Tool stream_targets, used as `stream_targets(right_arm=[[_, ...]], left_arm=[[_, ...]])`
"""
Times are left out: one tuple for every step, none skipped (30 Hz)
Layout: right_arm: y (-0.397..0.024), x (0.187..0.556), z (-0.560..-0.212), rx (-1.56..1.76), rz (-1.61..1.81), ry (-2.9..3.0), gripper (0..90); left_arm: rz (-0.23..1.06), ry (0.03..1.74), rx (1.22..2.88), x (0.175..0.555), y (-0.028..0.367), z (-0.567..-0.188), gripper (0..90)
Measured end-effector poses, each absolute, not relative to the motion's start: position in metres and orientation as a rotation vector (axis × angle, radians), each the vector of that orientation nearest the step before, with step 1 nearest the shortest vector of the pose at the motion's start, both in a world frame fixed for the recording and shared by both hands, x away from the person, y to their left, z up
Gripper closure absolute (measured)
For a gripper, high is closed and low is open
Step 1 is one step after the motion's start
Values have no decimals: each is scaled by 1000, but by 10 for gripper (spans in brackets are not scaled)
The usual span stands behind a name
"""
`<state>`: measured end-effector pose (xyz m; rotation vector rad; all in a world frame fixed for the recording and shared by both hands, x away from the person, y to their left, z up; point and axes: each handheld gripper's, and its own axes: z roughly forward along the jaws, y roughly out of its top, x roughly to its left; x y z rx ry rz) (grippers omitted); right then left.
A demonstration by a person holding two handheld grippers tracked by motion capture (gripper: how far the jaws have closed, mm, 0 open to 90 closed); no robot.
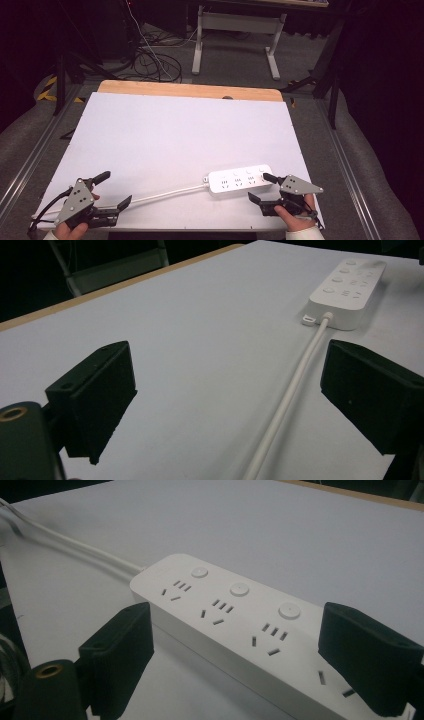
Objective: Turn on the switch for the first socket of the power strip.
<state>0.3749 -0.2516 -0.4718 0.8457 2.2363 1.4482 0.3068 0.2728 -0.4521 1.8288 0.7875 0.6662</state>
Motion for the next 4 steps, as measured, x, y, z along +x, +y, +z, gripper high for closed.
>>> stream_targets(right_arm=[[-252,375,-472,846,1448,2236,151],[-252,374,-472,850,1448,2232,152],[-253,374,-472,847,1446,2229,151],[-253,373,-471,850,1450,2226,151]], left_arm=[[672,783,1830,308,272,-452,80],[676,778,1834,308,273,-452,80],[671,777,1835,308,272,-452,80],[670,776,1837,309,272,-452,80]])
